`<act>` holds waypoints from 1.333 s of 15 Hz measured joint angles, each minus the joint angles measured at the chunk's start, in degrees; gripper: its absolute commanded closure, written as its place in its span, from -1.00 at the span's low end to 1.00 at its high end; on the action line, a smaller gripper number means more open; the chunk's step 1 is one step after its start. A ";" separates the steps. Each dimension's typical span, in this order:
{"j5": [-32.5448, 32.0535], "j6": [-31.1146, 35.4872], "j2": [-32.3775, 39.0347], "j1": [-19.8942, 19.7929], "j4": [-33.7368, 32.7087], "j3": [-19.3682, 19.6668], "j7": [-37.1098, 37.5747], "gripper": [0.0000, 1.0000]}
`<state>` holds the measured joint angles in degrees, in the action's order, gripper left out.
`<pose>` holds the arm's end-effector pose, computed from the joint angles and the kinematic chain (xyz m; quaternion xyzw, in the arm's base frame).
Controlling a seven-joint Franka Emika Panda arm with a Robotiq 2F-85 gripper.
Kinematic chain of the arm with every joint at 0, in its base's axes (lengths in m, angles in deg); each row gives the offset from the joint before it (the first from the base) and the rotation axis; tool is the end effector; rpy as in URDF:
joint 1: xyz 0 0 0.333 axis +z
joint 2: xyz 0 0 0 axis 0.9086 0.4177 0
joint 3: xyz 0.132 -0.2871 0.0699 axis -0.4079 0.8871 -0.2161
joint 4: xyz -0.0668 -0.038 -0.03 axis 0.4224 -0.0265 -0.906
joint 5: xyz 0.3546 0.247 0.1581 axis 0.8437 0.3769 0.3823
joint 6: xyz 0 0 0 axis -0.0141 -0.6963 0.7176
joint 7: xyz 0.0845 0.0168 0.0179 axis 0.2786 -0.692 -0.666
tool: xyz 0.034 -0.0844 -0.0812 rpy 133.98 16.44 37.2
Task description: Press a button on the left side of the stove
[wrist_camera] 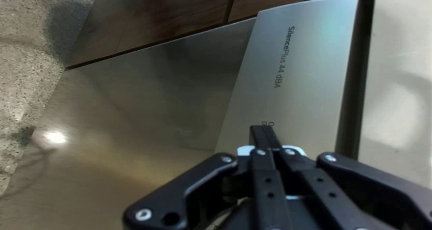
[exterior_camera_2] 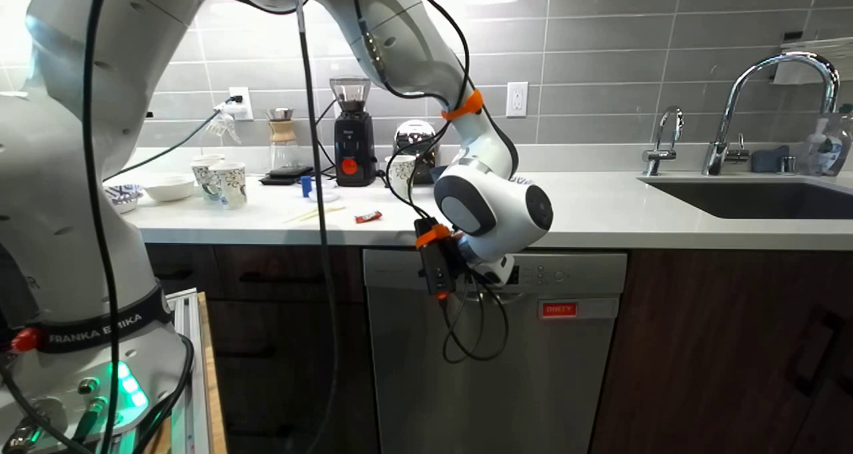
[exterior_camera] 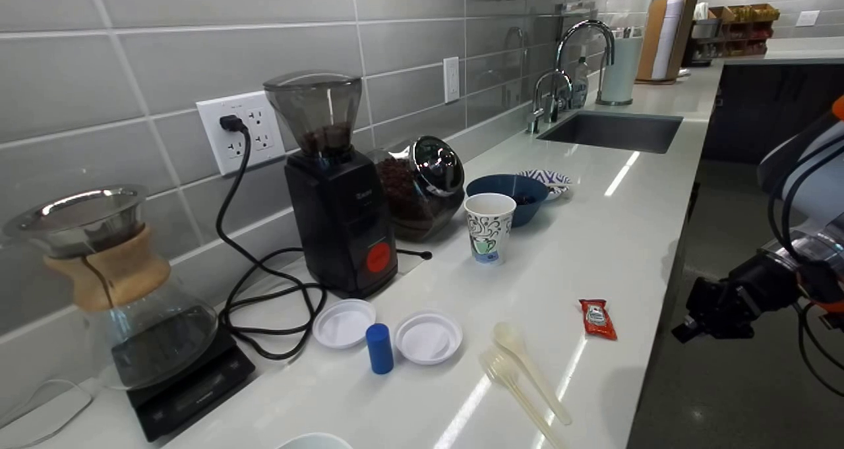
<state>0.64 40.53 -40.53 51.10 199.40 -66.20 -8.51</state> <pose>0.5612 -0.1036 0.0443 -0.9059 0.0570 0.0864 0.4107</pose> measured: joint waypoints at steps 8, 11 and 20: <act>0.47 0.01 0.58 0.03 -0.68 -0.41 0.04 1.00; 0.48 0.01 0.61 0.03 -0.71 -0.41 0.04 1.00; 9.92 -0.03 0.79 -1.58 2.72 -0.28 -2.48 1.00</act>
<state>10.55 40.51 -39.74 49.52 202.11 -66.49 -10.99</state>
